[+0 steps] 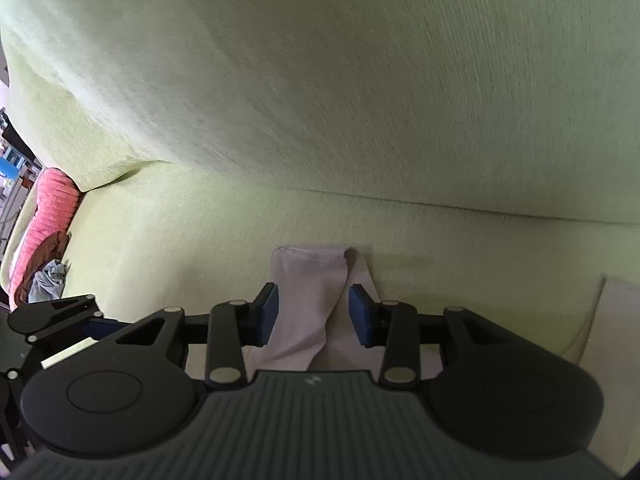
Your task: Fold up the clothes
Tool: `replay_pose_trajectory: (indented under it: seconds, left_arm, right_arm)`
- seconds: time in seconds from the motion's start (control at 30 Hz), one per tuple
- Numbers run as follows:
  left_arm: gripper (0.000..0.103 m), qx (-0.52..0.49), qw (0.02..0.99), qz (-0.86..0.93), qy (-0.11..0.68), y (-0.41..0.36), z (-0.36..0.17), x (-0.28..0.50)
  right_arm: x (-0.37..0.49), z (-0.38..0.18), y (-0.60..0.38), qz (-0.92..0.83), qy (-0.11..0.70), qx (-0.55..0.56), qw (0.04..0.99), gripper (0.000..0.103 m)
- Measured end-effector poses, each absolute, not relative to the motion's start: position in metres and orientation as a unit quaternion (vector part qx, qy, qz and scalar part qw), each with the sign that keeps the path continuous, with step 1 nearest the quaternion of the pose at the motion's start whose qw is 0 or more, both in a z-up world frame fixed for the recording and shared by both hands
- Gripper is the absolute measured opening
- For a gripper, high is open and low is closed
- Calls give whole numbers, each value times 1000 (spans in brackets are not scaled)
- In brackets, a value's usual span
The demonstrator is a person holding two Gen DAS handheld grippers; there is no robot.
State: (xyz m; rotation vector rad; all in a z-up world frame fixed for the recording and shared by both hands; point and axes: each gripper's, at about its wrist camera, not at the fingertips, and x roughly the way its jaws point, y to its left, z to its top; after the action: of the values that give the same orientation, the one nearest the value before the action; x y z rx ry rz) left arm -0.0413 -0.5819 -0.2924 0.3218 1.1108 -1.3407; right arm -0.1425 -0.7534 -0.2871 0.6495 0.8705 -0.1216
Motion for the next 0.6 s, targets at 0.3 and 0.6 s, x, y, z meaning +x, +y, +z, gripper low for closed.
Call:
replay_pose_trajectory:
  seconds: [0.3,0.6]
  left_arm:
    - [103,169,623,-588,487,-583,-299,-40]
    - [103,159,615,-591,497,-586,-305,-39]
  right_arm:
    - [-131,-296,-747,-59,413,320,851,35]
    - [-135,-301,-741,-55,418,361,832,26]
